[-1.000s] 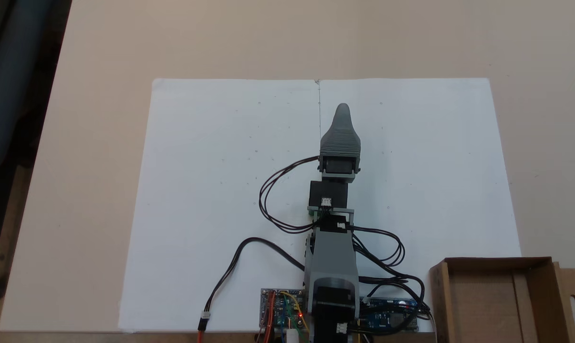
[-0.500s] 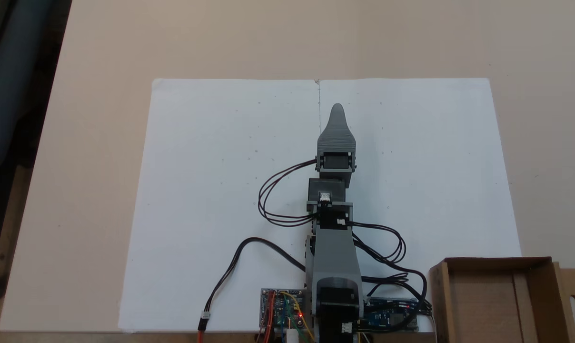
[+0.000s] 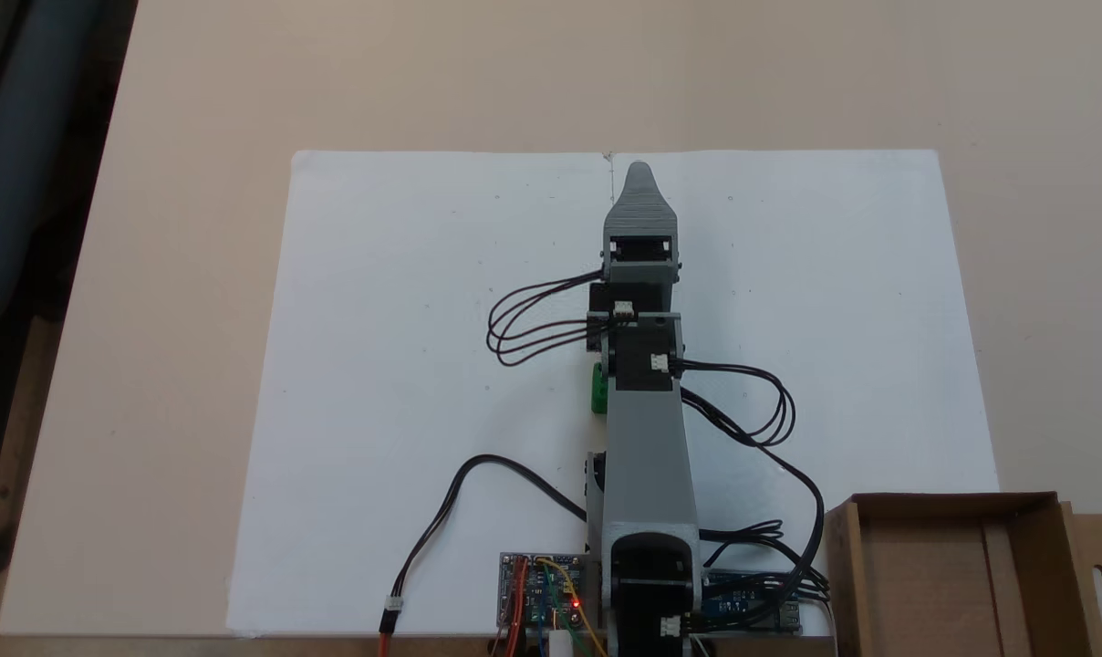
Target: Grasp a green dice and put it in the bin.
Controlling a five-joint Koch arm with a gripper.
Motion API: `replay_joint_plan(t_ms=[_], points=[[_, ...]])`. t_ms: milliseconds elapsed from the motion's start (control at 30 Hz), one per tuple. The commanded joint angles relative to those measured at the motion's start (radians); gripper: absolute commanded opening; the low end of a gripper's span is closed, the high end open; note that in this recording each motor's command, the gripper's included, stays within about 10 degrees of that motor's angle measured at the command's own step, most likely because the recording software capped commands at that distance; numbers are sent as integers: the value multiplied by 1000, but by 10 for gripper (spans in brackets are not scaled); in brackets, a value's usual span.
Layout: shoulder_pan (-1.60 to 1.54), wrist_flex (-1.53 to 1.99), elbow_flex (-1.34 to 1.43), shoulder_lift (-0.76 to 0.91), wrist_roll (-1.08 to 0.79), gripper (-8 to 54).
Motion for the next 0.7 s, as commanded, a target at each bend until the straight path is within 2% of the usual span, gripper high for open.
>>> replay_joint_plan(t_ms=[0,300,667], points=[[5,155,-89,110,-15,431],[8,615,-311,106,26,432],[15,1011,-557,95,115,432]])
